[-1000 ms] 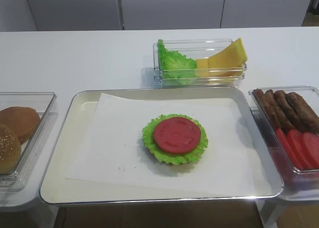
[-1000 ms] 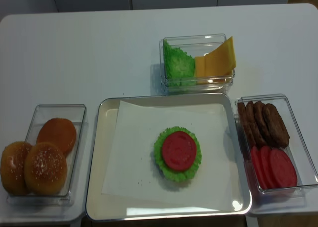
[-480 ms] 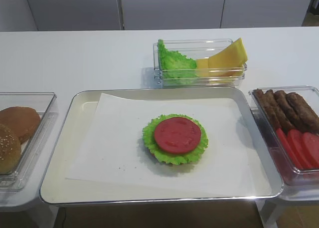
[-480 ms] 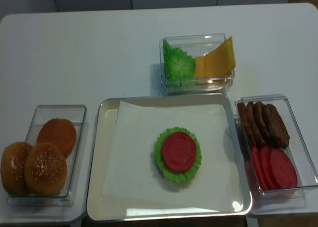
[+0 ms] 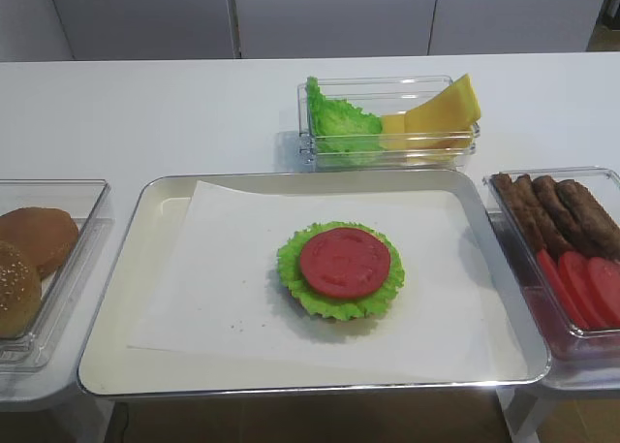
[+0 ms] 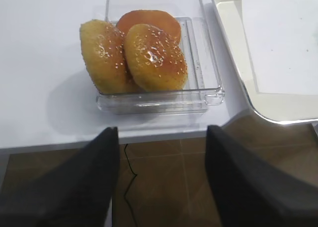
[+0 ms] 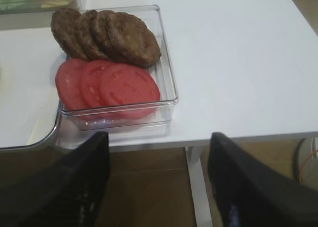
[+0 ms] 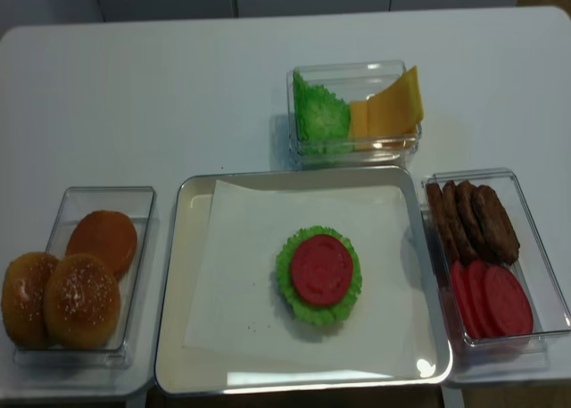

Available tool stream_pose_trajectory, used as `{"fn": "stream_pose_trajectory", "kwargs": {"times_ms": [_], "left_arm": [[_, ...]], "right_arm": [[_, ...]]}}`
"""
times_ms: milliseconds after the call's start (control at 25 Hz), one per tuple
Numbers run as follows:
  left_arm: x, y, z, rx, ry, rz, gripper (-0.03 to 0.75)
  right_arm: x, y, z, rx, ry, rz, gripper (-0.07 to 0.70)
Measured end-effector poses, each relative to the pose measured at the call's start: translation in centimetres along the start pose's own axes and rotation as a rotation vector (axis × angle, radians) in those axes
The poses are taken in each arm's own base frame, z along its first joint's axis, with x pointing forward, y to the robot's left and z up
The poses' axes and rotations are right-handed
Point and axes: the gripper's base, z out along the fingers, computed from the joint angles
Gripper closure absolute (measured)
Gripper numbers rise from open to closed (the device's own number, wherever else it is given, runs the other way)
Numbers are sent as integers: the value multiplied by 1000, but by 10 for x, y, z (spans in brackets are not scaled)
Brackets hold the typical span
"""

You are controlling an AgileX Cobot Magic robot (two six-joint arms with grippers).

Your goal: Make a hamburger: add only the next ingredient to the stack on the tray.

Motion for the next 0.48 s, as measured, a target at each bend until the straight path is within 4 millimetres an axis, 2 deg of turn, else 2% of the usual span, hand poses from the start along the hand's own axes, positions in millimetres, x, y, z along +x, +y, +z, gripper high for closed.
{"fn": "stream_pose_trajectory", "kwargs": {"times_ms": [480], "left_arm": [[0,0,0,0,0,0,307]], "right_arm": [[1,0,5,-2,-12,-10,175]]}}
